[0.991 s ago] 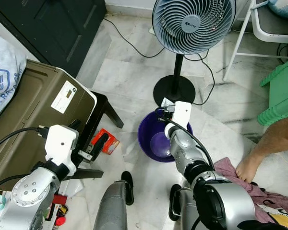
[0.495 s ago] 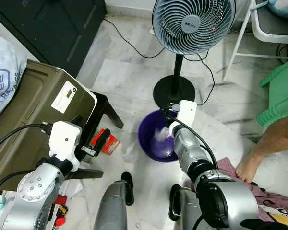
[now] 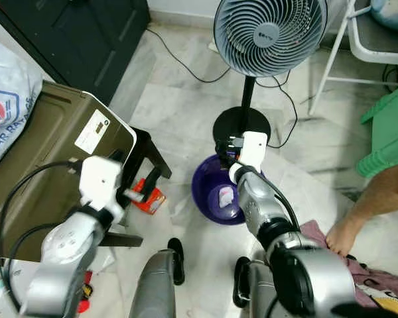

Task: Clean up the room

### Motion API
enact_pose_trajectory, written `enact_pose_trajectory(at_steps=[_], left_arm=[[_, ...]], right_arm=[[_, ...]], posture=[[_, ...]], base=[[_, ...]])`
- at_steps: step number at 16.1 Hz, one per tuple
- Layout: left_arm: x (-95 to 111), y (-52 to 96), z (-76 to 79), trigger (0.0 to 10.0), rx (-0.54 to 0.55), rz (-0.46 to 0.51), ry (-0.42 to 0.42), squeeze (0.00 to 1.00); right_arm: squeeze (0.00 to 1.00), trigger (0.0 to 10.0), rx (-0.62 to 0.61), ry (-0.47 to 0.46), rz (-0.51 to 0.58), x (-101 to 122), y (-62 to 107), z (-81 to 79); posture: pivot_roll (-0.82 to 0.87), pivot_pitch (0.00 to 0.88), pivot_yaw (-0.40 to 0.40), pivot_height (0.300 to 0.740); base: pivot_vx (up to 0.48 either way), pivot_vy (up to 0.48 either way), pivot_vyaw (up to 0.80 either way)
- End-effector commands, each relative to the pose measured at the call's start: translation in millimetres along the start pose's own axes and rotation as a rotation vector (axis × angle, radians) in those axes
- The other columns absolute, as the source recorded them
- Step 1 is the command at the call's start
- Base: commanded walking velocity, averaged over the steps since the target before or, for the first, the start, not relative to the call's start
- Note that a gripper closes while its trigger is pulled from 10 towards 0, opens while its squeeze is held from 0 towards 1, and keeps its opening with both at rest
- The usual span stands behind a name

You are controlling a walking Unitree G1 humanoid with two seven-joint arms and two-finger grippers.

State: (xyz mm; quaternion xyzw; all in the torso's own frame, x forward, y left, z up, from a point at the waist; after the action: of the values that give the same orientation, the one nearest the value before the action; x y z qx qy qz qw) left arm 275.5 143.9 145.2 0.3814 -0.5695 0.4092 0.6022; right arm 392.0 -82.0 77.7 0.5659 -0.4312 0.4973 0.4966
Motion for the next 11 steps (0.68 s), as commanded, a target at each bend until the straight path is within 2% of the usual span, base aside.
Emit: enact_pose_trajectory(at_steps=[1, 3, 5, 7, 9, 11], left_arm=[[-6.3, -4.6, -2.1, 10.0, 0.026, -0.009, -0.007, 0.00], [-5.0, -13.7, -2.7, 10.0, 0.058, 0.015, -0.012, 0.00], [-9.4, -28.8, -5.1, 10.0, 0.097, 0.024, -0.014, 0.00], [-7.8, -39.6, -8.2, 10.0, 0.114, 0.052, -0.008, 0.00], [-5.0, -50.4, -13.7, 10.0, 0.150, 0.078, -0.008, 0.00], [-3.2, -58.6, -24.3, 10.0, 0.237, 0.102, -0.005, 0.00]], right_arm=[[1.00, 10.0, 0.007, 0.053, 0.051, 3.6, 5.4, 3.0], [1.00, 10.0, -0.001, 0.085, 0.098, 12.8, 9.0, 13.3], [1.00, 10.0, 0.001, 0.136, 0.136, 22.2, 19.0, 25.3], [1.00, 10.0, 0.023, 0.183, 0.175, 27.5, 35.2, 27.2], [1.00, 10.0, 0.040, 0.210, 0.183, 23.2, 47.9, 29.0], [1.00, 10.0, 0.028, 0.265, 0.250, 32.7, 54.5, 34.4]], posture=[[0.13, 0.223, 0.076, 0.740], [0.10, 0.206, 0.071, 0.740], [0.05, 0.154, 0.061, 0.740], [0.02, 0.112, 0.057, 0.740], [0.00, 0.068, 0.057, 0.740], [-0.01, 0.009, 0.055, 0.740]], base=[[0.000, 0.000, 0.00], [0.000, 0.000, 0.00], [0.000, 0.000, 0.00], [0.000, 0.000, 0.00], [0.000, 0.000, 0.00], [0.000, 0.000, 0.00]])
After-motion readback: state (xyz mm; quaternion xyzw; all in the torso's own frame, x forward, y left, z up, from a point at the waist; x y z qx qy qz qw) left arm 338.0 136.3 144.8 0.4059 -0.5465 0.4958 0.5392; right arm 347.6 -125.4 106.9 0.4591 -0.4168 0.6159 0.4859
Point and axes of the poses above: a point about 5 cm out from each wrist's last joint towards the gripper, its own y axis pointing back from the gripper into the wrist, its own x axis along the axis of the wrist's last joint, z = x × y, the point moved 4 cm from there along -y, pointing out of the wrist towards the gripper, and after that the axes turned 9 degrees about y, right-handed, at the moved point
